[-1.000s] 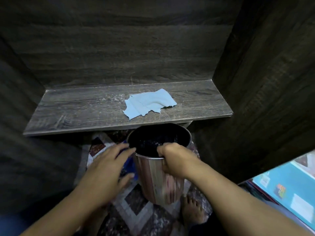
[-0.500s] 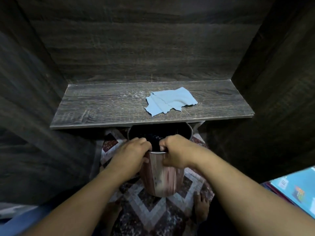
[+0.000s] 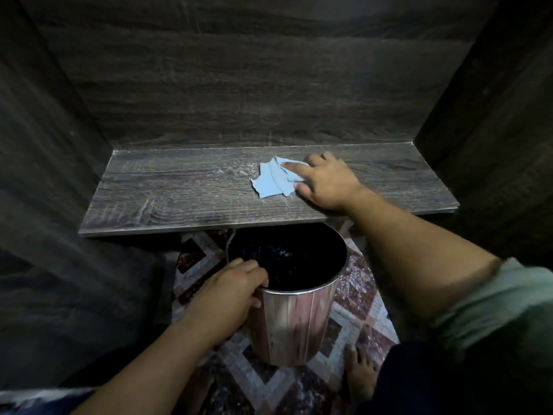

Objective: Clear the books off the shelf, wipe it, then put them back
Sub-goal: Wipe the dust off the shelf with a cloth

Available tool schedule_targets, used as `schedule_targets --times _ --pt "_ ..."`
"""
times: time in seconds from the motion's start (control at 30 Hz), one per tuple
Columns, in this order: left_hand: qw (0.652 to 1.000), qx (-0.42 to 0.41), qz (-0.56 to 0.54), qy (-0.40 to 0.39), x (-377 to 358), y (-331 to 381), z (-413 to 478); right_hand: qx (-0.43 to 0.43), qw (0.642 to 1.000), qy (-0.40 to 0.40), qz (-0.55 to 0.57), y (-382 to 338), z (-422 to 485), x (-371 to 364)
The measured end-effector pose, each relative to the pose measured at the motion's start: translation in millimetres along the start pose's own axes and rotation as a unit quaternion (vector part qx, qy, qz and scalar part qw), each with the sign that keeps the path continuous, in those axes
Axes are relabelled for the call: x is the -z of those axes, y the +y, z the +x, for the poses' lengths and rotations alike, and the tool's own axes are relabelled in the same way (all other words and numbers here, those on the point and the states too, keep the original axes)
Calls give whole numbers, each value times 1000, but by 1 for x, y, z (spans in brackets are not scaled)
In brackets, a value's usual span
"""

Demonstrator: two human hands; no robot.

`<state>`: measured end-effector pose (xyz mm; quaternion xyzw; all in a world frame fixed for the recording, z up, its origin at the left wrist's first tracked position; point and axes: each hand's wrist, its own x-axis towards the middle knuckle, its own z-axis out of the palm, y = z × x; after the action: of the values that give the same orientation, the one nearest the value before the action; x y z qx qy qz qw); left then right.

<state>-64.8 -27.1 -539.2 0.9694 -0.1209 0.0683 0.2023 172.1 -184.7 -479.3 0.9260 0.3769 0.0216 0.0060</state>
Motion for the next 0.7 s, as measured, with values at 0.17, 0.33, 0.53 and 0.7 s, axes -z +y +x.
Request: schedule_targets --times 0.17,0.33,0.53,0.7 --pt "1000 -18 -3 -4 -2 1 1 -63 993 65 82 2 -11 4" --pt "1000 -18 5 -8 -6 3 6 -367 924 69 84 73 -32 5" --pt "1000 -18 9 -15 -11 8 16 -247 967 36 44 29 -33 -17" --pt "1000 -19 12 -21 -17 11 26 -77 982 73 153 18 -36 -14"
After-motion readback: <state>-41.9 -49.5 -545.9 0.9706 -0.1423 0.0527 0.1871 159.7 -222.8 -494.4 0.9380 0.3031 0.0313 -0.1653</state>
